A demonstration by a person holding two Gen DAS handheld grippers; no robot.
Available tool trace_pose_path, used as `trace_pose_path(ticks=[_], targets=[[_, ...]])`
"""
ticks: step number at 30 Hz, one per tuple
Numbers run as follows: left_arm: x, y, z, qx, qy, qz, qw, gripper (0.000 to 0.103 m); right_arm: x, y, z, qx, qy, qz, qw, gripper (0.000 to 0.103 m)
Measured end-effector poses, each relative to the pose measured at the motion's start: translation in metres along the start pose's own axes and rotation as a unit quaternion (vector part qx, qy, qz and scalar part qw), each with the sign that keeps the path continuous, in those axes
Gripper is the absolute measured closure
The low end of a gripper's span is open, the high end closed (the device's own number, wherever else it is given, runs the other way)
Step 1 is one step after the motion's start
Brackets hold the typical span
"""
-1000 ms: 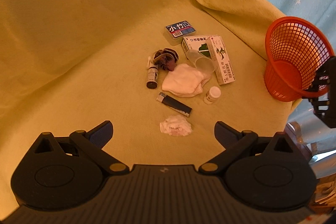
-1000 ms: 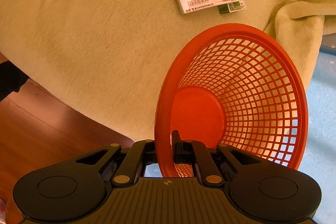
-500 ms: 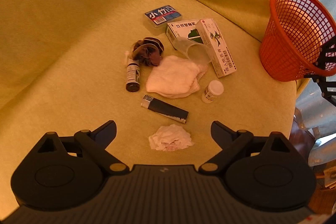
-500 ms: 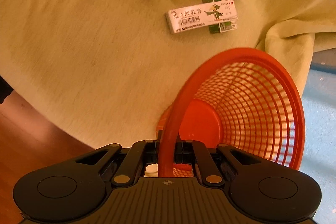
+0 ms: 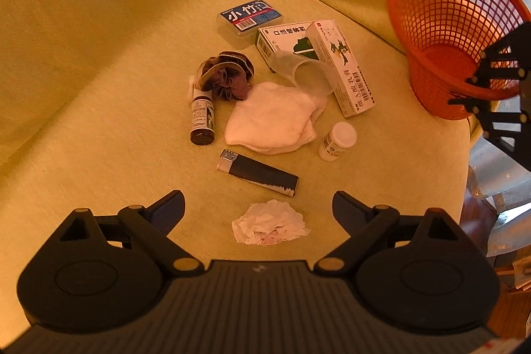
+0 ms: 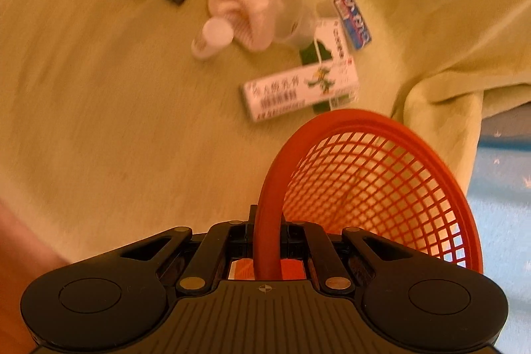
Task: Organize objects
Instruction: 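Grasp the crumpled white tissue with the left gripper while the right gripper holds the basket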
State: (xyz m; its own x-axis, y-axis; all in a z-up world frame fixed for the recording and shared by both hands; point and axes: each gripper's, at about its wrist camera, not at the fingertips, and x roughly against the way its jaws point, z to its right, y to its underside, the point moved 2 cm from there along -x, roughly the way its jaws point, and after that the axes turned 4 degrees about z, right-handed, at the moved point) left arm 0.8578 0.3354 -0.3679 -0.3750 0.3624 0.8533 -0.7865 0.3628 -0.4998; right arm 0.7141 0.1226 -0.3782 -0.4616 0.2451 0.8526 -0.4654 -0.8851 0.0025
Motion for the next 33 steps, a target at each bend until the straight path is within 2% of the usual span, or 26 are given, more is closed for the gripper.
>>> trace_pose_path(ticks=[4,8,15,20,22,25,29,33], targets=[[-0.004,0.002,-0.001,0.003,0.003,0.002,1.0000,0.013,-0.001,-0.006,0.000,-0.007,0.004,0.010,1.000,0.101],[-0.011,0.007,0.002,0.003,0.008,-0.003,1.0000,0.023,-0.001,-0.006,-0.001,-0.016,0.006,0.014,1.000,0.102],[-0.023,0.015,0.005,-0.004,0.016,-0.015,0.9997,0.035,0.000,-0.002,-0.005,-0.023,0.006,0.015,1.000,0.103],[-0.030,0.016,0.002,0.014,0.019,-0.027,0.9993,0.060,0.001,-0.003,-0.006,-0.028,0.005,0.014,0.999,0.103],[-0.032,0.016,0.002,0.013,0.016,-0.033,0.9992,0.065,0.001,-0.004,-0.006,-0.029,0.004,0.014,0.999,0.103],[-0.033,0.015,0.001,0.016,0.017,-0.040,0.9989,0.079,0.000,-0.005,-0.006,-0.031,0.003,0.014,0.999,0.103],[-0.029,0.011,0.003,0.013,0.016,-0.044,0.9988,0.087,0.001,-0.004,-0.006,-0.032,0.003,0.014,0.999,0.103],[-0.018,-0.001,0.004,0.014,0.018,-0.041,0.9989,0.090,0.001,-0.004,-0.005,-0.034,0.004,0.012,0.999,0.103]])
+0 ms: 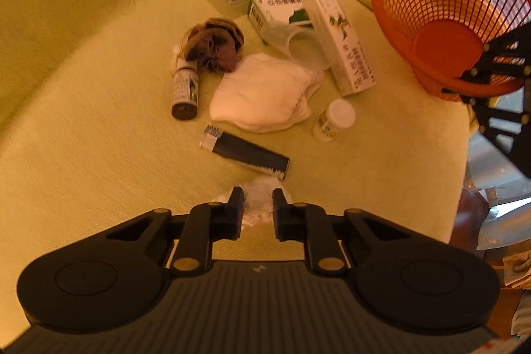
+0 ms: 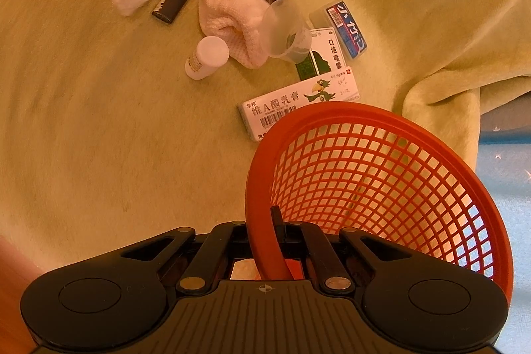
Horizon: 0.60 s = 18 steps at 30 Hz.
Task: Organize objects
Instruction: 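Carry the tissue with the left gripper and release it into the basket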
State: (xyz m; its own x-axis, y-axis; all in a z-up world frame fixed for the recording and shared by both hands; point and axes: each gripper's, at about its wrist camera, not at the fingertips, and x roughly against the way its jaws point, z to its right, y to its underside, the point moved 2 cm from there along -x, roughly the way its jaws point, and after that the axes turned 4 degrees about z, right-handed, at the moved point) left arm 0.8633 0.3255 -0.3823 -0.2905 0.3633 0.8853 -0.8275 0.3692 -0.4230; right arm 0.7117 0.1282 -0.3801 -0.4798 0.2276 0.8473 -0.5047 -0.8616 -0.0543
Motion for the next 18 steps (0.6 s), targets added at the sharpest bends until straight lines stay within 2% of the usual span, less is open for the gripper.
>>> trace_pose_path(ticks=[11,18], targets=[[0.050,-0.083,0.029,-0.034,0.051,0.068,0.9958,0.090,-0.002,-0.001,0.000,-0.011,0.007,-0.001,1.000,0.103],[0.052,-0.136,0.064,-0.062,0.099,0.090,0.9890,0.090,-0.004,-0.002,0.001,-0.018,0.009,0.000,1.000,0.103]])
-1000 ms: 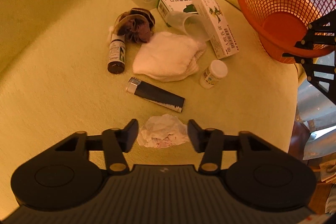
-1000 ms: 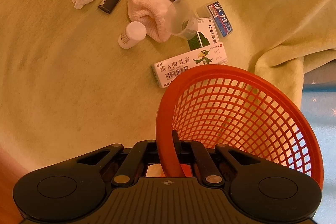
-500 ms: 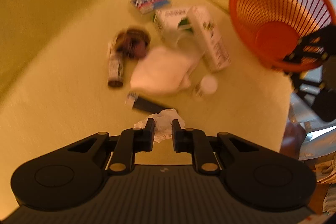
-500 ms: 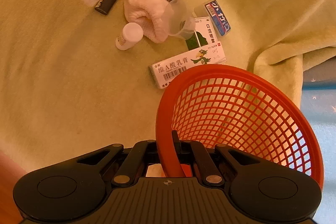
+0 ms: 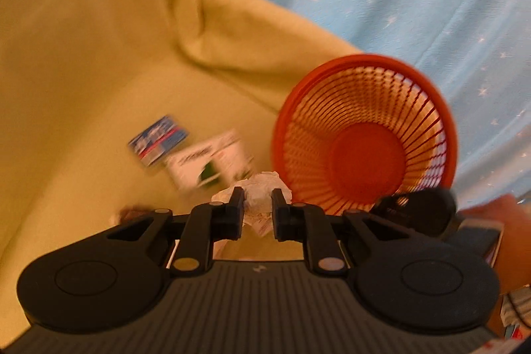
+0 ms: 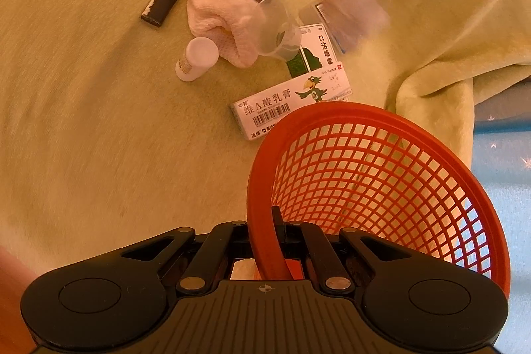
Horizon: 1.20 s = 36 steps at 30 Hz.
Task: Organize objects
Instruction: 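Carry the tissue with the left gripper and release it into the basket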
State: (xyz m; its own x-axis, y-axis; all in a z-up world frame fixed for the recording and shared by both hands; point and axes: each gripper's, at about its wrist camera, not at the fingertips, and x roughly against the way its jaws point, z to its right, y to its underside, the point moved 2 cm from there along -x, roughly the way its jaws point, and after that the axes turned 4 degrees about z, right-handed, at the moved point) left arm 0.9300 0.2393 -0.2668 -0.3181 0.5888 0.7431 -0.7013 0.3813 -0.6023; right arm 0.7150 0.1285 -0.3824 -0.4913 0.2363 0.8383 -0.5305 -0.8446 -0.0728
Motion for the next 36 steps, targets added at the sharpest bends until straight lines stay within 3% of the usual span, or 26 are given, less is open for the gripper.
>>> trace_pose_path(ticks=[8,9,11,13,25,36], targets=[[-0.027,-0.035,0.043,-0.020,0.052,0.004,0.9984,0.088,0.001,0.002,0.002,-0.012,0.001,0.004,1.000,0.103],[-0.030,-0.039,0.049,-0.018,0.062,0.006,0.9979,0.085,0.001,0.002,0.003,-0.015,0.001,0.005,1.000,0.103],[-0.036,-0.043,0.058,-0.014,0.072,0.012,0.9973,0.064,0.002,0.002,0.003,-0.020,0.001,0.006,1.000,0.103],[-0.037,-0.045,0.063,-0.014,0.073,0.017,0.9971,0.063,0.001,0.002,0.004,-0.023,0.000,0.006,1.000,0.103],[-0.020,-0.010,0.013,0.020,0.002,-0.001,0.9998,0.064,0.000,0.003,0.005,-0.025,0.000,0.011,1.000,0.103],[0.000,0.048,-0.042,0.023,-0.075,-0.041,0.9961,0.062,-0.001,0.005,0.007,-0.024,0.001,0.012,1.000,0.103]])
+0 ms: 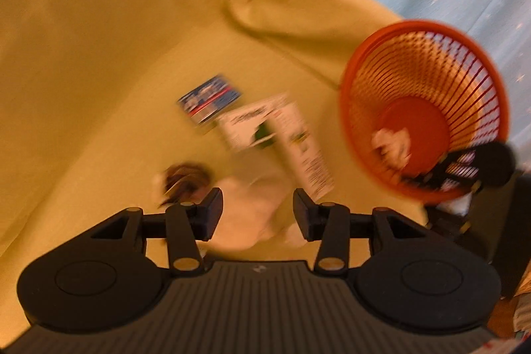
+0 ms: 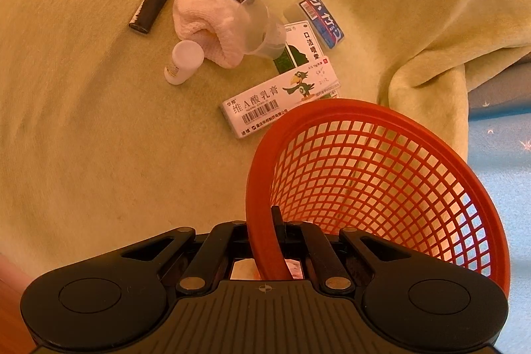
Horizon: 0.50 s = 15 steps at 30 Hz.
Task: Organize objects
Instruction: 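Carry the tissue with the left gripper and release it into the basket, then lower the left gripper onto the black lighter and grasp it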
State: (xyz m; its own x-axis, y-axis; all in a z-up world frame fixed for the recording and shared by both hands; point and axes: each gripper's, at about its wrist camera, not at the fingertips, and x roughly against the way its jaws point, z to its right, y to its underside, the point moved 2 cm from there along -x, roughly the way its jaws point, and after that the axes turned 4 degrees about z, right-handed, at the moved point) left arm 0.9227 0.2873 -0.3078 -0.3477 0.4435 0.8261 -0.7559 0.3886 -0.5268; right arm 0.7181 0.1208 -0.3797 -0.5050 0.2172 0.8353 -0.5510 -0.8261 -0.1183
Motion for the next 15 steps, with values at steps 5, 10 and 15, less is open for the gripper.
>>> trace_pose_path(ticks=[5,10,15], targets=[[-0.004,0.027,-0.012,0.003,-0.021,-0.016,0.9996,0.061,0.000,-0.001,0.000,-0.001,0.000,-0.001,1.000,0.103],[-0.013,0.043,-0.012,0.007,-0.020,-0.027,0.9994,0.056,-0.001,0.000,-0.001,0.003,0.000,-0.002,1.000,0.103],[-0.029,0.060,-0.010,0.013,-0.034,-0.036,0.9987,0.045,0.000,0.000,0.000,0.004,0.000,-0.003,1.000,0.103]])
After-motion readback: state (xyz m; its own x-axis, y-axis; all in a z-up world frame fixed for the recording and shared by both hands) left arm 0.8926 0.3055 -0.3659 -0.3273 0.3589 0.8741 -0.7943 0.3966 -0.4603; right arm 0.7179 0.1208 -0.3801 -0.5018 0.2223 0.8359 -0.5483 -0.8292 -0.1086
